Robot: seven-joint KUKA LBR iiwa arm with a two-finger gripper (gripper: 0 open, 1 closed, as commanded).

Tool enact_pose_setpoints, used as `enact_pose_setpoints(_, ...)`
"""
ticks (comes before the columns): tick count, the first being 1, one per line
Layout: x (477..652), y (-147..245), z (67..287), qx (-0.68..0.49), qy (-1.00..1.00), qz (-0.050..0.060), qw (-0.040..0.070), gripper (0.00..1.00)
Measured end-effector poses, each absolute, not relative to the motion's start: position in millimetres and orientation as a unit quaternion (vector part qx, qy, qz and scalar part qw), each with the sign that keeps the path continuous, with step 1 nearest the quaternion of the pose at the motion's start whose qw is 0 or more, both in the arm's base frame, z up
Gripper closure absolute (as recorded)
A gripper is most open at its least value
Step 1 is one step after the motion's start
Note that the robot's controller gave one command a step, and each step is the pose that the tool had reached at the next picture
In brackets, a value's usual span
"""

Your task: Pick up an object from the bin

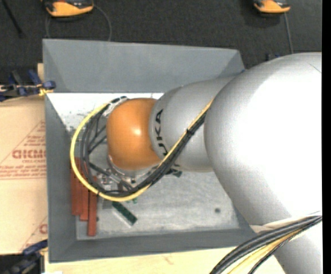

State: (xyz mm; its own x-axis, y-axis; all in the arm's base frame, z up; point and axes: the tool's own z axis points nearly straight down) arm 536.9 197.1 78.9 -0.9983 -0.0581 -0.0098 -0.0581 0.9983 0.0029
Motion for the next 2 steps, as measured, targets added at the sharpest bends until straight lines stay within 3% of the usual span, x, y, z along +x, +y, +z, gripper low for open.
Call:
enact_pose_setpoints(1, 531.9, 194, 76, -0.024, 1.0, 0.004, 0.011, 1.0)
enact_pose_setpoints(2, 523.0, 183, 89, -0.022, 1.0, 0.001, 0.002, 1.0)
